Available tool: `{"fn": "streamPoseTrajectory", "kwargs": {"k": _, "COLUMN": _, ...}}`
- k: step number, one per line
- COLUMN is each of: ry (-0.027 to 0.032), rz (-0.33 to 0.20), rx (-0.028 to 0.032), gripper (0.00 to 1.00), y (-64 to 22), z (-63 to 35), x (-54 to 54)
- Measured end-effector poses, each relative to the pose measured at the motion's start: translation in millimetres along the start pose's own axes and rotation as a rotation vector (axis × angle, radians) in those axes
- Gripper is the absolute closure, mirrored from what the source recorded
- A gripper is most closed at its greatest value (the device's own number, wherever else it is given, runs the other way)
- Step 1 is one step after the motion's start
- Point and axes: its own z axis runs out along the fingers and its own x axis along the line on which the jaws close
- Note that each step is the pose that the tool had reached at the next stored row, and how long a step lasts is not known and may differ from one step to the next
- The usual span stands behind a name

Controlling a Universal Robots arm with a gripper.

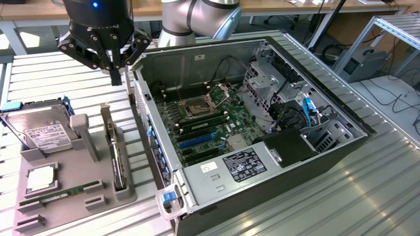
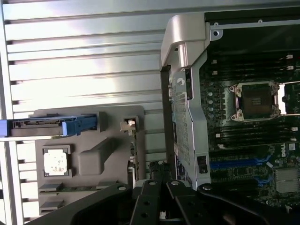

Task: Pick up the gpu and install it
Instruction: 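Reach for the gpu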

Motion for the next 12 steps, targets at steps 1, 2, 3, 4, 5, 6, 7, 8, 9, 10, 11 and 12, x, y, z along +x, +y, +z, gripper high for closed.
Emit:
{"fn": "streamPoseTrajectory", "kwargs": {"k": 1, "ry": 0.0, "rz": 0.0, "rx": 0.0, "gripper": 0.89, "y": 0.0, "z": 0.0, "x": 0.2}}
{"fn": "streamPoseTrajectory", "kwargs": {"k": 2, "ry": 0.0, "rz": 0.0, "rx": 0.0, "gripper": 0.89, "y": 0.0, "z": 0.0, "x": 0.5}}
{"fn": "streamPoseTrajectory", "kwargs": {"k": 3, "ry": 0.0, "rz": 0.0, "rx": 0.0, "gripper": 0.89, "y": 0.0, "z": 0.0, "x": 0.7}}
{"fn": "streamPoseTrajectory", "kwargs": {"k": 4, "ry": 0.0, "rz": 0.0, "rx": 0.0001, "gripper": 0.89, "y": -0.1, "z": -0.1, "x": 0.9}}
{"fn": "streamPoseTrajectory", "kwargs": {"k": 5, "ry": 0.0, "rz": 0.0, "rx": 0.0, "gripper": 0.89, "y": -0.1, "z": -0.1, "x": 1.1}}
{"fn": "streamPoseTrajectory", "kwargs": {"k": 6, "ry": 0.0, "rz": 0.0, "rx": 0.0, "gripper": 0.89, "y": -0.1, "z": -0.1, "x": 1.3}}
{"fn": "streamPoseTrajectory", "kwargs": {"k": 7, "ry": 0.0, "rz": 0.0, "rx": 0.0, "gripper": 0.89, "y": -0.1, "z": -0.1, "x": 1.5}}
{"fn": "streamPoseTrajectory", "kwargs": {"k": 8, "ry": 0.0, "rz": 0.0, "rx": 0.0, "gripper": 0.89, "y": -0.1, "z": -0.1, "x": 1.7}}
{"fn": "streamPoseTrajectory", "kwargs": {"k": 9, "ry": 0.0, "rz": 0.0, "rx": 0.0, "gripper": 0.89, "y": -0.1, "z": -0.1, "x": 1.9}}
{"fn": "streamPoseTrajectory", "kwargs": {"k": 10, "ry": 0.0, "rz": 0.0, "rx": 0.0, "gripper": 0.89, "y": -0.1, "z": -0.1, "x": 2.1}}
{"fn": "streamPoseTrajectory", "kwargs": {"k": 11, "ry": 0.0, "rz": 0.0, "rx": 0.0, "gripper": 0.89, "y": -0.2, "z": -0.1, "x": 2.2}}
{"fn": "streamPoseTrajectory", "kwargs": {"k": 12, "ry": 0.0, "rz": 0.0, "rx": 0.0, "gripper": 0.89, "y": -0.2, "z": -0.1, "x": 2.4}}
